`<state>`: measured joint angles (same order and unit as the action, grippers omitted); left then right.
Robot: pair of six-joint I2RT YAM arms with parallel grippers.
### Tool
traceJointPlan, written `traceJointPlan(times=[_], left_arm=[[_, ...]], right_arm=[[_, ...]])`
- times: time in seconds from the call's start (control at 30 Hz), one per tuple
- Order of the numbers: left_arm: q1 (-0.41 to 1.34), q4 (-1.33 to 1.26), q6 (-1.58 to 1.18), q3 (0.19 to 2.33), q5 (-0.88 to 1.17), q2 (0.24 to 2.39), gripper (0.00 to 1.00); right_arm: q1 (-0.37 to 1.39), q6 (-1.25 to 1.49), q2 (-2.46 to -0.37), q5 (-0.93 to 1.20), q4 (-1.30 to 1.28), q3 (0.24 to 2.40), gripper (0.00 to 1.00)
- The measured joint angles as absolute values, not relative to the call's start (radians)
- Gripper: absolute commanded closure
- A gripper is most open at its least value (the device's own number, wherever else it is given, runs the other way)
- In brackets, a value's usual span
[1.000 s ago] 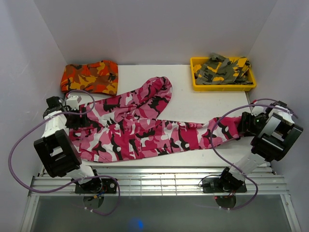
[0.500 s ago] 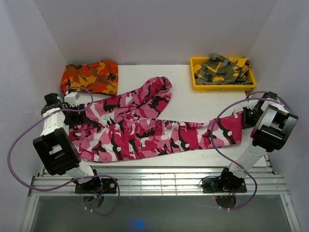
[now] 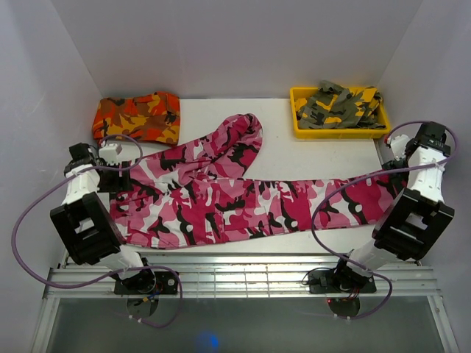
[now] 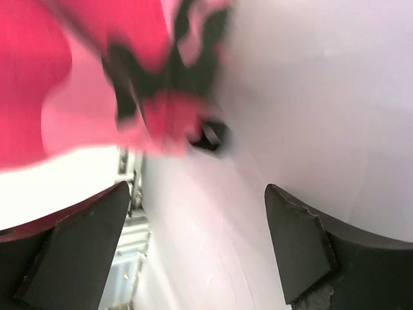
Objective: Fold and stack the trousers
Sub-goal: Flatten the trousers out
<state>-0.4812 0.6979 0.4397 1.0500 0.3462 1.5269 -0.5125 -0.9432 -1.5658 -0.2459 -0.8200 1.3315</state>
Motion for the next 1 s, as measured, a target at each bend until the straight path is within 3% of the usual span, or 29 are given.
traceJointPlan(times=[0.1,0.2,0.27,0.43,0.73,1.0], left_arm=[[-0.481,0.699,0.44,1.047,0.344,1.533,0.2],[-0.481,0.703,0.441,1.039,0.345,1.532,0.21],[-0.481,0.704,0.443,1.026,0.346,1.53,0.25],[-0.482,0.754,0.473,0.987,0.403,1.515,0.33],[-0.485,0.784,0.5,0.905,0.339,1.593,0.34],[-0.67,0.889,0.419,1.131,0.365,1.803,0.33]], right_arm=[[-0.51,-0.961,-1.565,-0.281,-0.826,1.302,0.09],[-0.505,-0.952,-1.587,-0.255,-0.855,1.299,0.01],[-0.498,-0.943,-1.596,-0.218,-0.875,1.299,0.2],[-0.451,-0.882,-1.645,-0.068,-0.922,1.295,0.43],[-0.374,-0.821,-1.799,0.038,-0.91,1.172,0.47],[-0.301,-0.814,-1.728,-0.008,-0.89,1.026,0.47]])
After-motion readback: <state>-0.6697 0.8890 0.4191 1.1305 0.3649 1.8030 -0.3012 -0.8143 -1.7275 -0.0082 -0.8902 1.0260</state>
